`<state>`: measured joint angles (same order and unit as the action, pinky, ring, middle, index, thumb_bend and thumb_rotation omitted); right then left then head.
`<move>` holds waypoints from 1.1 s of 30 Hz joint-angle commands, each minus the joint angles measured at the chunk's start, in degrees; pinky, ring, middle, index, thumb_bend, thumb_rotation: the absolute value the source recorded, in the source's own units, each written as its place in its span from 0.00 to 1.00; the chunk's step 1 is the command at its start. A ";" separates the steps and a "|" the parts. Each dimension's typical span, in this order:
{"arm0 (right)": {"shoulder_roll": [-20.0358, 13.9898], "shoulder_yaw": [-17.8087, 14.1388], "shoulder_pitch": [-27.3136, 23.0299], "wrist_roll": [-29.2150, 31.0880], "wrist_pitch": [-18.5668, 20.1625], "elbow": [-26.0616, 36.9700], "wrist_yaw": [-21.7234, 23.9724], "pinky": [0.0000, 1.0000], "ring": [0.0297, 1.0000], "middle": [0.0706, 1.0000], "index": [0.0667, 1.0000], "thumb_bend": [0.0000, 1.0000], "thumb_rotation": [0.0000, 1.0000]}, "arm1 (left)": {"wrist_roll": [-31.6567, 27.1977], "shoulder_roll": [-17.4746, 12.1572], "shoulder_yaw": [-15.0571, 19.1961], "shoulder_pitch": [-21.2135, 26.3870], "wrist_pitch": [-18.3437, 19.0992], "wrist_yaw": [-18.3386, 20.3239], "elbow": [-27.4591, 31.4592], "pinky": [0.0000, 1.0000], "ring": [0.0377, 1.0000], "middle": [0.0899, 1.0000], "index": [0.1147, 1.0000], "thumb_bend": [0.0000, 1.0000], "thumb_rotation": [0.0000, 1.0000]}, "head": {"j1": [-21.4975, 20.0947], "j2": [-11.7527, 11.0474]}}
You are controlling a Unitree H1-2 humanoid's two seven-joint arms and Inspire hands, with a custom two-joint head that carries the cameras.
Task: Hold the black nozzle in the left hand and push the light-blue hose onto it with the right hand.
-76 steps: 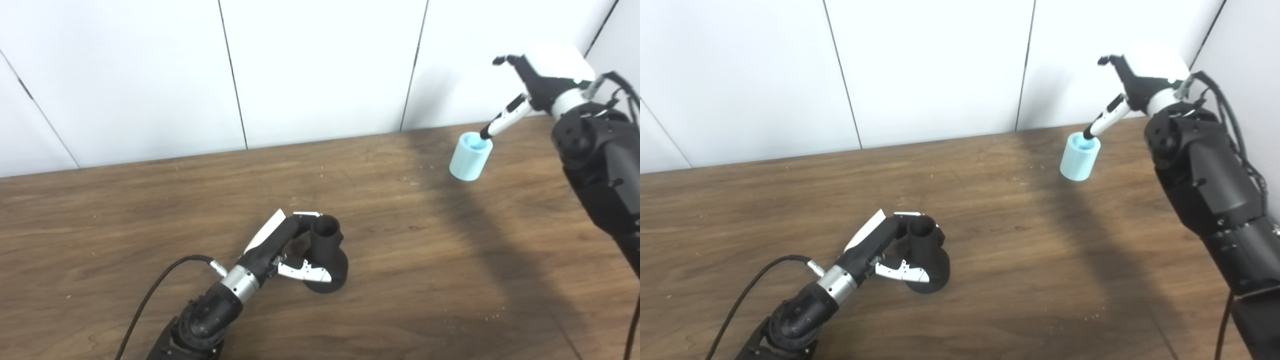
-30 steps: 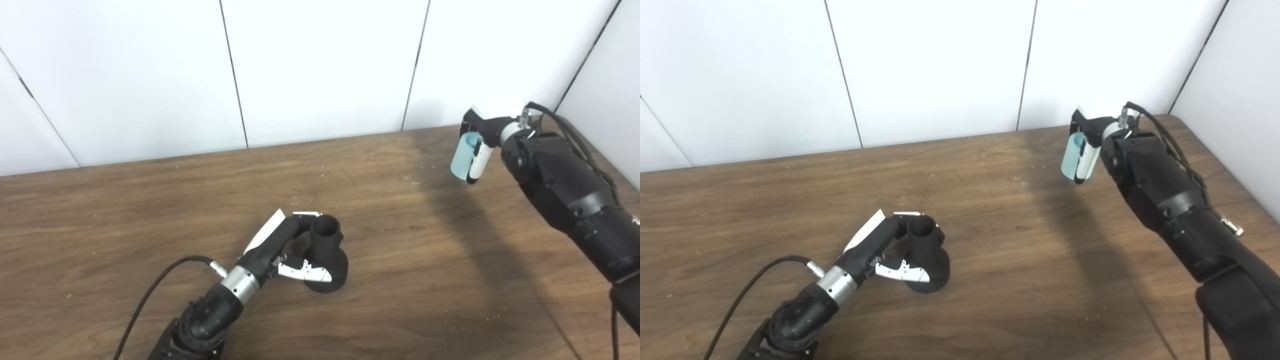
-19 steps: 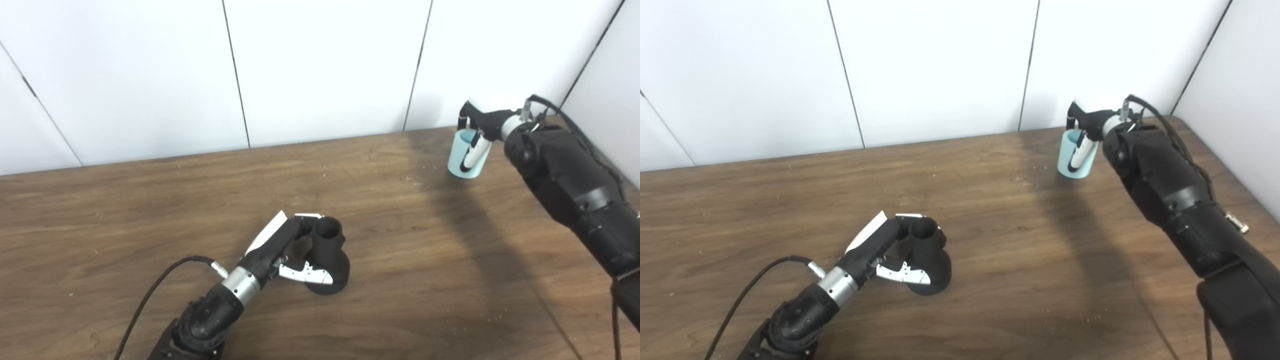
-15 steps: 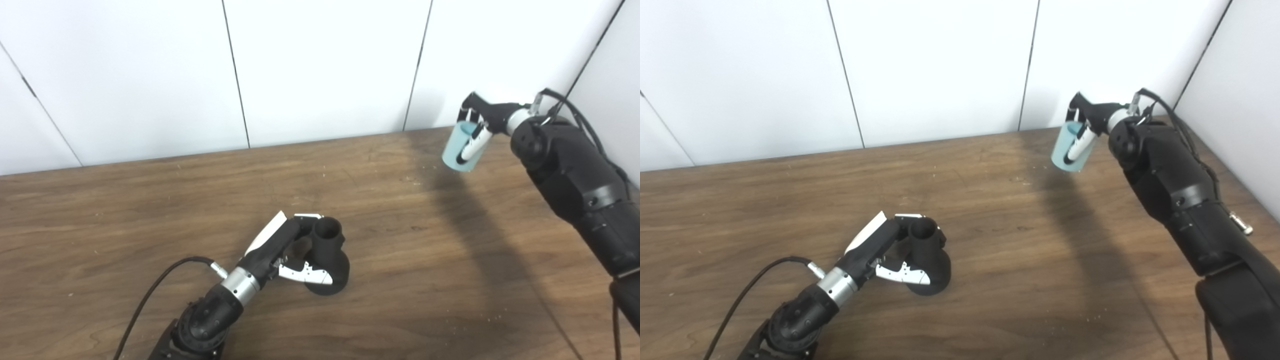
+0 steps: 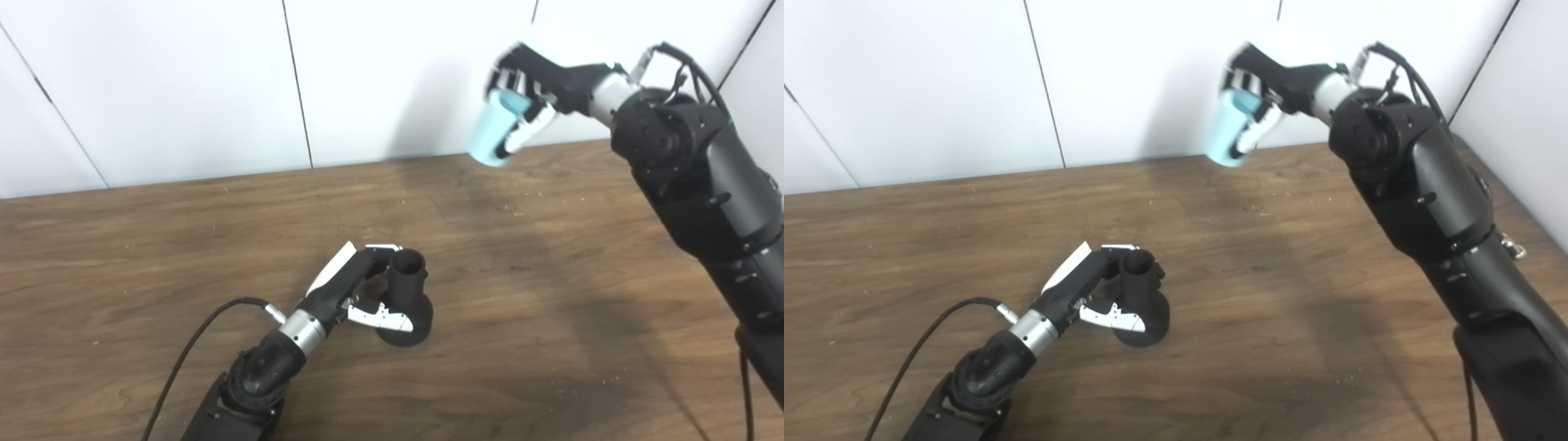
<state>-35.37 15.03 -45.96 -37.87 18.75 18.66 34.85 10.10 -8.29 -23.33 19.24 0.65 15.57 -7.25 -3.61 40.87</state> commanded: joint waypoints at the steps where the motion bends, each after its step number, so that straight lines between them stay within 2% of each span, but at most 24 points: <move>1: 0.93 -0.85 -4.00 2.25 -1.68 4.59 0.64 0.20 0.27 0.39 0.49 0.52 0.00 | 1.48 -0.92 -1.86 -3.22 5.58 3.28 -2.19 0.19 0.25 0.45 0.41 0.52 0.00 | 0.23 0.05; 4: 2.91 -0.59 -4.50 3.44 -1.31 8.56 2.53 0.19 0.25 0.39 0.49 0.52 0.00 | 1.44 -0.73 -1.87 -3.29 5.67 3.29 -2.00 0.18 0.25 0.45 0.41 0.52 0.00 | 0.81 0.04; 8: 5.20 0.16 -5.57 6.33 -0.95 11.81 5.68 0.14 0.18 0.36 0.49 0.52 0.00 | 1.33 -0.40 -1.70 -3.23 6.10 3.17 -2.01 0.19 0.26 0.45 0.41 0.52 0.00 | 1.37 0.07; 11: 6.40 0.57 -6.07 8.34 -0.62 12.85 7.78 0.12 0.15 0.42 0.45 0.53 0.00 | 1.59 -0.16 -1.82 -3.13 6.63 3.03 -1.58 0.19 0.27 0.45 0.42 0.52 0.00 | 1.43 0.10; 14: 6.92 1.28 -6.38 8.81 -0.22 13.51 9.44 0.11 0.14 0.43 0.44 0.53 0.00 | 2.12 -0.25 -2.23 -3.02 7.00 3.01 -0.97 0.28 0.37 0.45 0.41 0.52 0.00 | 1.43 0.19; 17: 7.20 2.16 -6.52 8.24 0.40 14.26 10.83 0.11 0.14 0.43 0.44 0.53 0.00 | 2.68 -0.48 -2.59 -2.98 7.23 2.99 -0.48 0.30 0.41 0.47 0.41 0.52 0.00 | 1.51 0.31; 19: 7.28 2.69 -6.61 7.97 0.58 14.66 11.57 0.12 0.14 0.43 0.44 0.53 0.00 | 2.79 -0.58 -2.66 -2.87 7.16 3.05 -0.52 0.37 0.48 0.48 0.40 0.52 0.00 | 1.51 0.31; 21: 7.32 3.14 -6.75 7.71 0.64 14.96 12.43 0.12 0.14 0.43 0.44 0.53 0.00 | 2.79 -0.74 -2.74 -2.73 7.09 3.14 -0.56 0.32 0.41 0.48 0.40 0.52 0.00 | 1.47 0.48; 24: 7.22 3.56 -7.00 7.46 0.68 14.92 13.42 0.12 0.14 0.43 0.44 0.53 0.00 | 2.65 -1.06 -2.79 -2.65 7.36 3.40 -0.34 0.45 0.54 0.48 0.40 0.52 0.00 | 1.24 0.61; 26: 7.22 3.63 -7.02 7.28 0.61 14.79 13.84 0.12 0.15 0.43 0.44 0.53 0.00 | 2.54 -1.19 -2.75 -2.72 7.60 3.50 -0.18 0.36 0.44 0.48 0.40 0.52 0.00 | 1.15 0.57; 27: 7.25 3.63 -7.01 7.19 0.57 14.76 14.00 0.12 0.15 0.43 0.44 0.53 0.00 | 2.51 -1.24 -2.76 -2.75 7.67 3.54 -0.14 0.39 0.49 0.48 0.40 0.52 0.00 | 1.15 0.57; 31: 7.47 3.91 -6.75 6.54 0.80 14.88 14.39 0.12 0.15 0.43 0.44 0.53 0.00 | 2.37 -1.32 -2.85 -2.80 7.98 3.84 0.23 0.48 0.56 0.49 0.40 0.52 0.00 | 1.01 0.63; 33: 7.59 4.02 -6.60 6.13 0.82 15.02 14.48 0.12 0.15 0.43 0.44 0.53 0.00 | 2.26 -1.33 -2.82 -2.91 8.31 4.00 0.48 0.59 0.63 0.50 0.39 0.51 0.00 | 0.90 0.68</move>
<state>-27.74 19.82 -49.38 -30.98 19.65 32.09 49.79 10.47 -8.30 -24.45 18.61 3.52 16.34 -4.46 -2.64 41.48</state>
